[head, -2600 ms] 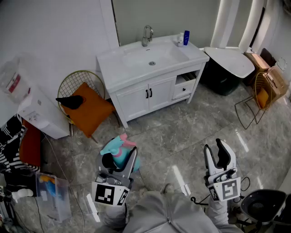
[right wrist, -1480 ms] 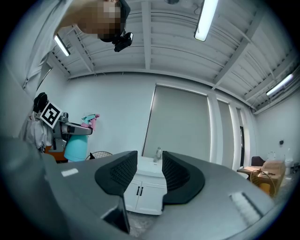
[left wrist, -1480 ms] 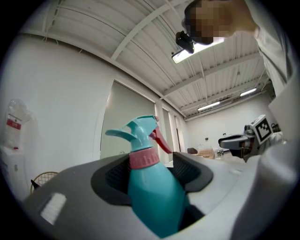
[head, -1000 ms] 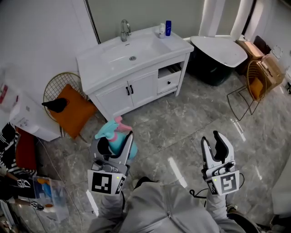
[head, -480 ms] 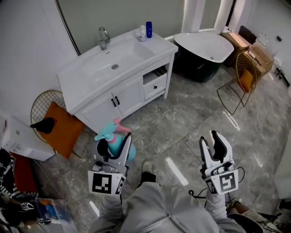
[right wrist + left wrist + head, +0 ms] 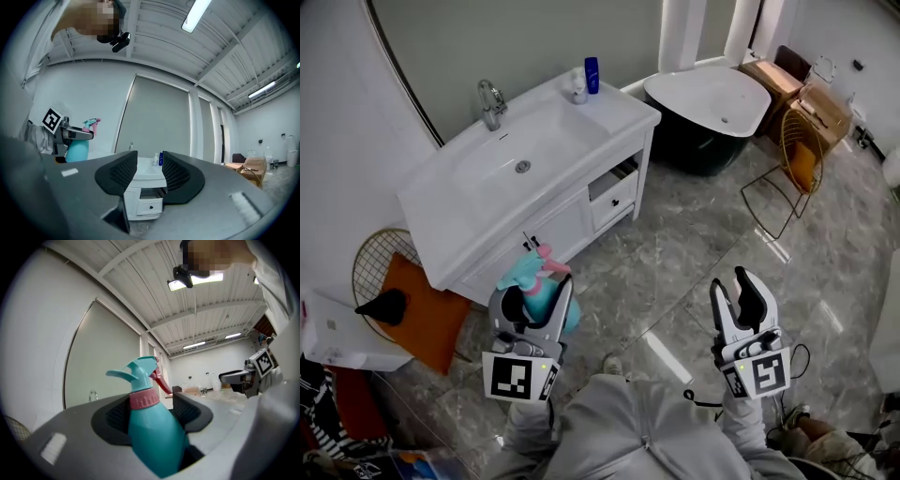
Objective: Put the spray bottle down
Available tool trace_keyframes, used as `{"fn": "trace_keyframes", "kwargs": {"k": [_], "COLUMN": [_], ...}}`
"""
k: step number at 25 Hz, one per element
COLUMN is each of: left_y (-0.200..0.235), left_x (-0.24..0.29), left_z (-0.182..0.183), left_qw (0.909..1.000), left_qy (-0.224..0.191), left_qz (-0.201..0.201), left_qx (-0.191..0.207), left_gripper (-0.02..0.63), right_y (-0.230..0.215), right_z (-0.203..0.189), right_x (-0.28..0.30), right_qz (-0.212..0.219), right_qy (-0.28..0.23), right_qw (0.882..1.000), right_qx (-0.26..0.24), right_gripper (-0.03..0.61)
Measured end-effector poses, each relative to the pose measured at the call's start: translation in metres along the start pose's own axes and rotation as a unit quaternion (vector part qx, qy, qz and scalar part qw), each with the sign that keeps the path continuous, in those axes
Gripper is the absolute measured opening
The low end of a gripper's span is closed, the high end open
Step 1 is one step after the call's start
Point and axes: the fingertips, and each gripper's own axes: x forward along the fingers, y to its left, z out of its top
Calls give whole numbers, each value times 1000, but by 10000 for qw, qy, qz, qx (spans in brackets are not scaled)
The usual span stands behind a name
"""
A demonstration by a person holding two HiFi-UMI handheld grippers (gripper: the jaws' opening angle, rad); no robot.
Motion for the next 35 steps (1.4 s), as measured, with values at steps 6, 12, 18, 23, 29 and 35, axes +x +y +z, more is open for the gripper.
{"fn": "trace_keyframes", "kwargs": {"k": [6, 12, 18, 23, 29, 35], "left_y": [31, 46, 57, 64, 62, 60], "left_x": [37, 72, 111, 159, 222, 280], "left_z": [-9, -20, -30, -37, -40, -44], "left_qw": [9999, 9998, 9999, 9999, 9997, 9995], "left_qy": [35, 46, 87, 112, 138, 148], "left_qz": [-121, -181, -79, 58, 178, 265], "left_qx": [-3, -41, -38, -39, -35, -26], "left_gripper": [314, 314, 313, 313, 313, 311], "right_y": [-2, -10, -33, -62, -105, -144], "right_z": [-4, -13, -24, -32, -45, -48], "right_x": [46, 85, 125, 173, 222, 264], "right_qz": [-43, 14, 123, 329, 526, 707], "right_qy": [46, 47, 5, -54, -23, -144], "right_qw": [10000, 10000, 9999, 9994, 9985, 9973], "right_qx": [-20, 2, 64, 73, 134, 150], "right_gripper": [163, 163, 163, 163, 163, 163]}}
